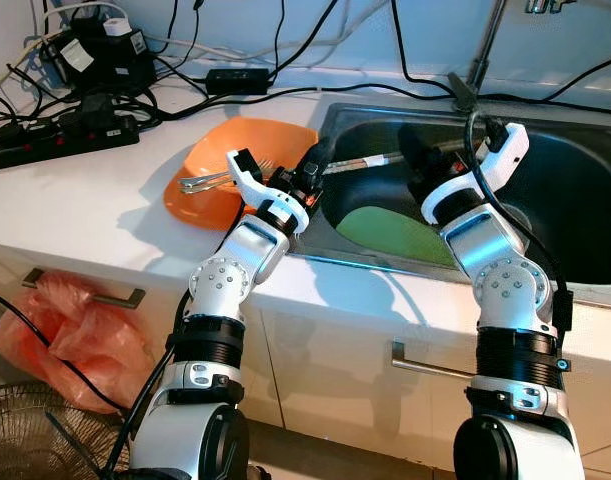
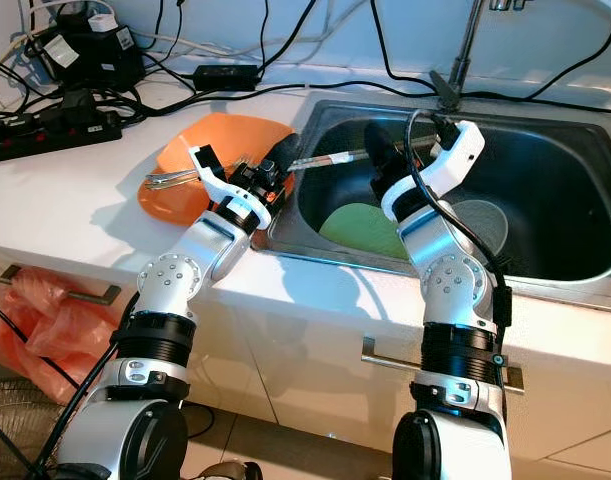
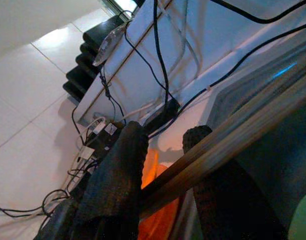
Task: Kitchen organization
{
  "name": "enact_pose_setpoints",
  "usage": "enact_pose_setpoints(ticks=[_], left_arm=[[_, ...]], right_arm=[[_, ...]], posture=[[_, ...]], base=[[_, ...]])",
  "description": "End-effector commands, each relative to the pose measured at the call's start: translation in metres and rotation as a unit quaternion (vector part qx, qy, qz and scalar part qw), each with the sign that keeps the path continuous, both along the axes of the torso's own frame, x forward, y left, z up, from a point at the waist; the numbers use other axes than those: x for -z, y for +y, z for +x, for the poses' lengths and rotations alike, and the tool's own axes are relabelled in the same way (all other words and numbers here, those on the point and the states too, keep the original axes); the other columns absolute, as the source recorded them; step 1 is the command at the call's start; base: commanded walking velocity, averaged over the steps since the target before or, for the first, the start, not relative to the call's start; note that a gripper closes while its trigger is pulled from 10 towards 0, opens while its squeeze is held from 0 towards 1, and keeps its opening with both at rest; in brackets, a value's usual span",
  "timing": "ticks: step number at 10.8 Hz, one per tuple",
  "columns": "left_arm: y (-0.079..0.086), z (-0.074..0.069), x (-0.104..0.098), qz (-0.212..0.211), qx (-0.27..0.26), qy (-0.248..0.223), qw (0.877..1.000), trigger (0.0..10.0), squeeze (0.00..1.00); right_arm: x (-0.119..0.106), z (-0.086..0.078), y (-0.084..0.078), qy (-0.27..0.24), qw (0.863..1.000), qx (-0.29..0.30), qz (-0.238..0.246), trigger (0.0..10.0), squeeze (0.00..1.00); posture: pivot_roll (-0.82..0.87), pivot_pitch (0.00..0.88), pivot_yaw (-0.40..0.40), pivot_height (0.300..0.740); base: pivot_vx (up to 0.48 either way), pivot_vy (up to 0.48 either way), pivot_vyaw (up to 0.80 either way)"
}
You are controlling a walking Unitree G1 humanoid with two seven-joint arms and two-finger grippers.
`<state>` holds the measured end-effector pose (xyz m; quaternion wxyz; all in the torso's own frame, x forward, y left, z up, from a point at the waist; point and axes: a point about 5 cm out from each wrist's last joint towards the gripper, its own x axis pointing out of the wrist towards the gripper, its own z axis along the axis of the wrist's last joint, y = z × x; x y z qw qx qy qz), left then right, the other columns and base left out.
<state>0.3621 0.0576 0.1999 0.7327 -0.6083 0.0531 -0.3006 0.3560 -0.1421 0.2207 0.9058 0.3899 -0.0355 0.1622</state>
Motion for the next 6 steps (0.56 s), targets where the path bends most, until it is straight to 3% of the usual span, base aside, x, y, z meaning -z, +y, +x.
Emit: enact_pose_setpoints(ticks=[1, 5, 6], left_arm=[[-0.0352, -0.0089, 0.0137, 0.003, 0.018, 0.044, 0.999, 10.0, 0.0], [-0.0419, -0.0111, 0.0151, 0.028, 0.019, 0.036, 0.999, 10.0, 0.0], [-0.0393, -0.0088, 0.014, 0.038, 0.0, 0.032, 0.999, 10.0, 1.0]], right_arm=[[-0.0127, 0.0019, -0.0067, -0.022, 0.999, 0.027, -0.015, 0.0, 0.0], [-0.0124, 0.0035, -0.0105, -0.014, 0.999, 0.039, -0.016, 0.0, 0.0], [-0.0123, 0.0039, -0.0113, -0.013, 0.999, 0.042, -0.015, 0.0, 0.0]], posture=[[-0.02, 0.033, 0.074, 0.74], [-0.02, 0.036, 0.072, 0.74], [-0.02, 0.036, 0.072, 0.74]], base=[[0.0, 0.0, 0.0], [0.0, 0.0, 0.0], [0.0, 0.0, 0.0]])
